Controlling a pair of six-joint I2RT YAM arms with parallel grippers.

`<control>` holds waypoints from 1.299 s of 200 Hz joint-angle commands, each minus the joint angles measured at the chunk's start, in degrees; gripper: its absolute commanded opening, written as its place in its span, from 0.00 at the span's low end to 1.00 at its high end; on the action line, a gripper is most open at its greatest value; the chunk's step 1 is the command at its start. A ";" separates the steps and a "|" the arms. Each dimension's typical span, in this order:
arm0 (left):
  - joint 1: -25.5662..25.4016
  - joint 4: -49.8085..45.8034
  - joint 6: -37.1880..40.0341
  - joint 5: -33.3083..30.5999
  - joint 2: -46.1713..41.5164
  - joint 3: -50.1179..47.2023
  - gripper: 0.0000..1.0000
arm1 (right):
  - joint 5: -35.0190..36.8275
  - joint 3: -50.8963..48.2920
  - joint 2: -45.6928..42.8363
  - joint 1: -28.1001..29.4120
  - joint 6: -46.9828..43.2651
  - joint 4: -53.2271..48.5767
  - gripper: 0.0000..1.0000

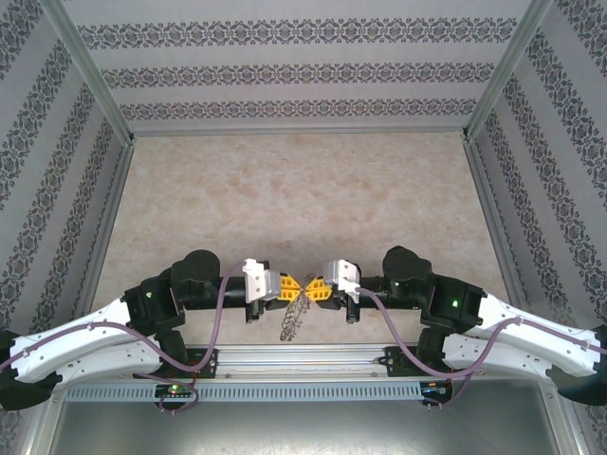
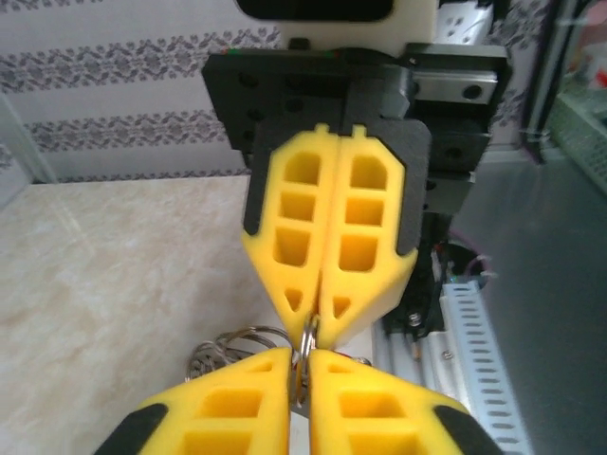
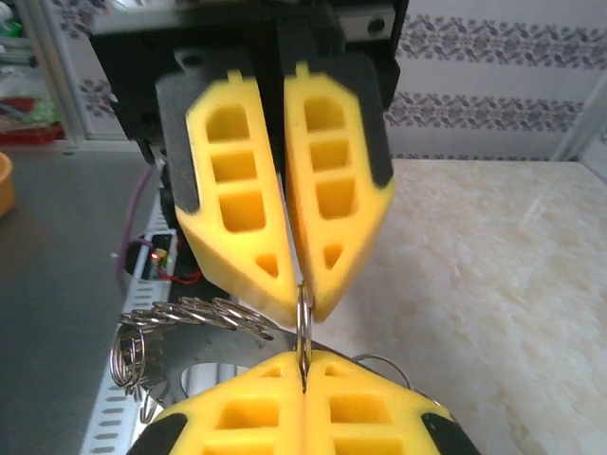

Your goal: Put the keys on the keyring

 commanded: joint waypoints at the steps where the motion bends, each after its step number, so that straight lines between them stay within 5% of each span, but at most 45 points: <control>1: -0.53 -11.92 3.87 -5.77 3.96 6.95 0.19 | 6.57 2.90 0.82 0.14 -1.89 -4.41 0.00; 25: -0.54 -18.16 5.27 -7.26 9.50 11.15 0.22 | 7.95 5.32 3.75 0.04 -2.44 -7.57 0.00; 94: -0.51 -17.08 5.63 -5.70 10.60 11.18 0.26 | 5.49 6.00 3.44 -0.75 -2.81 -6.96 0.00; 140: -0.53 -16.59 5.84 -5.51 10.31 10.80 0.16 | 4.58 6.09 4.51 -1.14 -2.65 -7.22 0.00; 260: -0.51 -15.13 5.71 -4.86 10.81 9.79 0.16 | 2.97 7.43 5.91 -1.21 -2.63 -8.99 0.00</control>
